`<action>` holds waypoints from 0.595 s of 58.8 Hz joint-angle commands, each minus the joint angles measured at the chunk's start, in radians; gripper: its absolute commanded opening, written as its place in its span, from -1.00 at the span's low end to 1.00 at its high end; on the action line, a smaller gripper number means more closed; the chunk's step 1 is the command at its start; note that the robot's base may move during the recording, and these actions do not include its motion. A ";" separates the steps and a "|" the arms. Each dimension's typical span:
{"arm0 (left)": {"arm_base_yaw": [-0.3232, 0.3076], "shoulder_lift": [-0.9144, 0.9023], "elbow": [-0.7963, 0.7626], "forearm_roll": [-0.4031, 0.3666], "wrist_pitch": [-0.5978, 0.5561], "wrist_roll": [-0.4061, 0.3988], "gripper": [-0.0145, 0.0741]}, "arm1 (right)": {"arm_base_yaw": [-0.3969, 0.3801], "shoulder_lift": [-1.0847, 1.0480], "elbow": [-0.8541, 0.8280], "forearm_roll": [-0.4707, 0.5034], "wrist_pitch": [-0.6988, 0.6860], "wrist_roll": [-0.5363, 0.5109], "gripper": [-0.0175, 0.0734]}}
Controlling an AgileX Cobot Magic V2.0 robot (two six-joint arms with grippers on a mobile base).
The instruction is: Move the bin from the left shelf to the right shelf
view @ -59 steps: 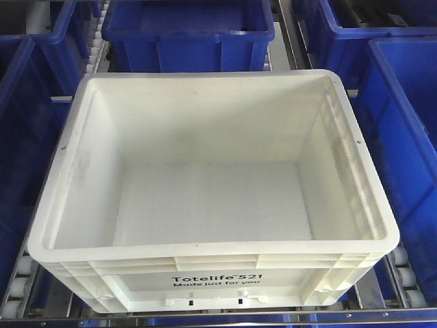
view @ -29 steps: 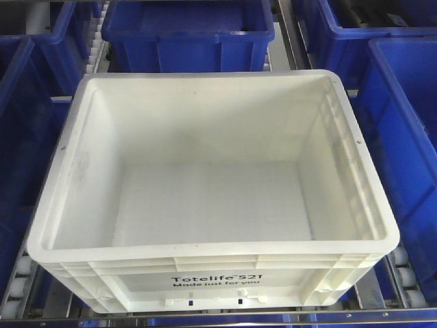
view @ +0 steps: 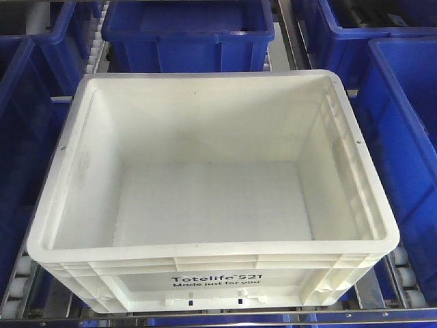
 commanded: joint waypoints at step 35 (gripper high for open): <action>0.245 -0.043 0.158 0.060 -0.349 -0.002 -0.69 | -0.001 0.014 -0.024 0.002 -0.079 -0.010 -0.63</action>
